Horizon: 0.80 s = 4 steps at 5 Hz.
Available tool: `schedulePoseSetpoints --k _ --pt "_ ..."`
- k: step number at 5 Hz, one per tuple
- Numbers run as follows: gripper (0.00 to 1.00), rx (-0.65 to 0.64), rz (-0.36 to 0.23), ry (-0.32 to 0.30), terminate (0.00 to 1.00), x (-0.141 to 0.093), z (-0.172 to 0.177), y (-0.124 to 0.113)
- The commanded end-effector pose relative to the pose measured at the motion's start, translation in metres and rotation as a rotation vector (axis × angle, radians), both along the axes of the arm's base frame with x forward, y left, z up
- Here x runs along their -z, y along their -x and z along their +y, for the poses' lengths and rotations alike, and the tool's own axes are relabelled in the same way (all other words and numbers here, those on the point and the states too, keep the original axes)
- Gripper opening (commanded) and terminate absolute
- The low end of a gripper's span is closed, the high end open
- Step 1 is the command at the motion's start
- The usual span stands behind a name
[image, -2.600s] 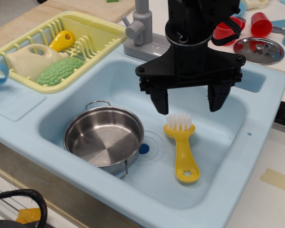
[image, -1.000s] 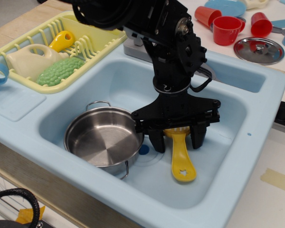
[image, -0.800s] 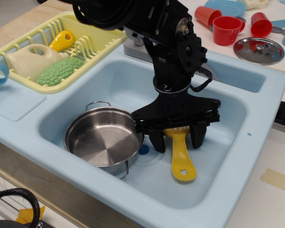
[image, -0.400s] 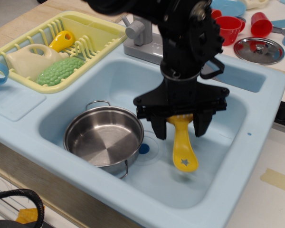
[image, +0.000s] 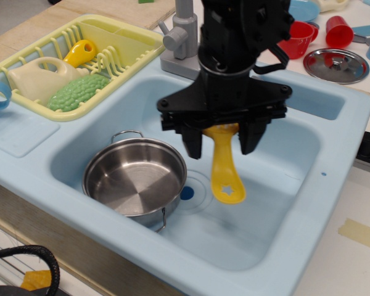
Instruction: Put brush into pot or pan
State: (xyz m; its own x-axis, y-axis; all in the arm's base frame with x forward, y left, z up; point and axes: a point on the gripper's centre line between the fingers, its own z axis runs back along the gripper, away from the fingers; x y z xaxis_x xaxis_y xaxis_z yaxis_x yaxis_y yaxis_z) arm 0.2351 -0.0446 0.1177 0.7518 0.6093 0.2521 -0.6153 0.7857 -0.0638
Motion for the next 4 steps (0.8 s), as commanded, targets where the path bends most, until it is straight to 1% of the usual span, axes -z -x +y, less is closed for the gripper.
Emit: schedulePoseSetpoints --k 1,2,3,4 --pt "0.0 -0.125 -0.025 0.0 0.0 -0.015 0.034 0.009" --pt "0.0 -0.187 0.029 0.022 0.0 -0.008 0.052 0.019" --pt "0.0 -0.217 0.063 0.035 0.0 -0.003 0.064 0.026" --pt "1.0 -0.191 0.096 0.084 0.0 0.004 0.065 0.025"
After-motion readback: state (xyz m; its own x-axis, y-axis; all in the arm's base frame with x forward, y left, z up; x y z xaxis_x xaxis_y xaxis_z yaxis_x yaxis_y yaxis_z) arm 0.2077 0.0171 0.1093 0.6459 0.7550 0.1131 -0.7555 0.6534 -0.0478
